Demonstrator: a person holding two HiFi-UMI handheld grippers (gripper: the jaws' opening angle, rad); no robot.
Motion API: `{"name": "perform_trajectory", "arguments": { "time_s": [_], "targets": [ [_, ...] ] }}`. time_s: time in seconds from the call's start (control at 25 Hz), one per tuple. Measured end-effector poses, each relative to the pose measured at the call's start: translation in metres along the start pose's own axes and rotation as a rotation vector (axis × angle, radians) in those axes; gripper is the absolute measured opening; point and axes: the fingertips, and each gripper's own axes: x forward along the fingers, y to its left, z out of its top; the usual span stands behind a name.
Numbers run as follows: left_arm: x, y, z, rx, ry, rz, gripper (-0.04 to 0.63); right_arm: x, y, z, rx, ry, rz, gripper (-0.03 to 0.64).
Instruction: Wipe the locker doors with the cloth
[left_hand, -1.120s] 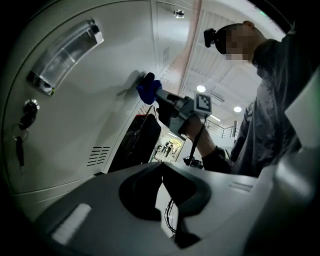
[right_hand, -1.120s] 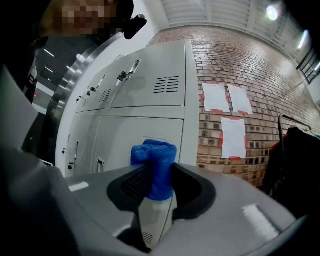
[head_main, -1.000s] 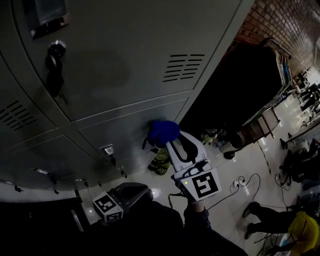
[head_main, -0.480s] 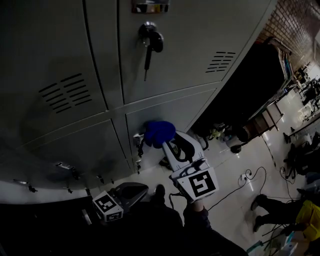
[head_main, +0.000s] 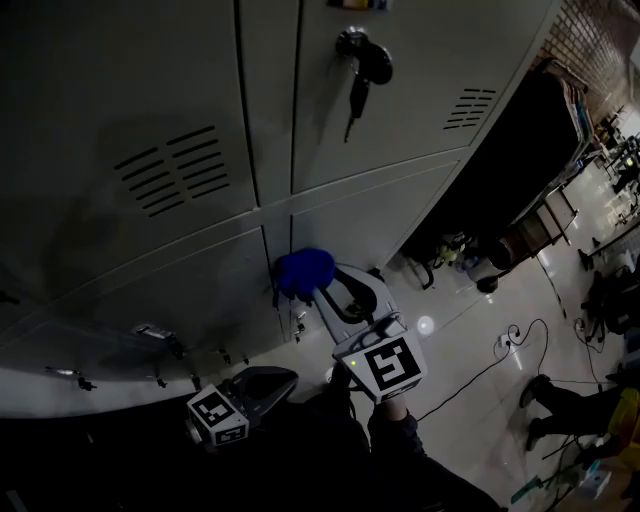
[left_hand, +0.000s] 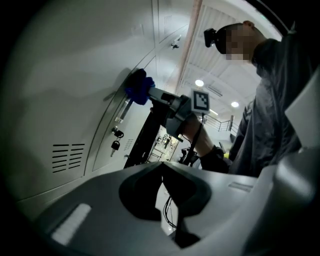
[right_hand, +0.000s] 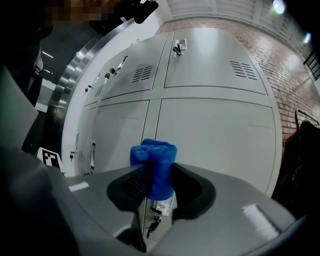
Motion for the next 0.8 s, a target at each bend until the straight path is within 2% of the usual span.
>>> {"name": "perform_trajectory", "arguments": {
  "time_s": [0.2,0.44,0.8],
  "targets": [
    [0.0,0.005,0.001,-0.005,-0.008,0.022,0.0,0.004,-0.007,0.0,0.026,-0.015,0.005,0.121],
    [0.023,0.005,0.008,-0.007,-0.014,0.041,0.0,0.003,-0.019,0.0,0.021,-0.02,0.062,0.121],
    [0.084,0.0,0.018,-0.009,-0.019,0.055,0.0,-0.018,-0.083,-0.014,0.02,0.004,0.048,0.121]
  ]
}}
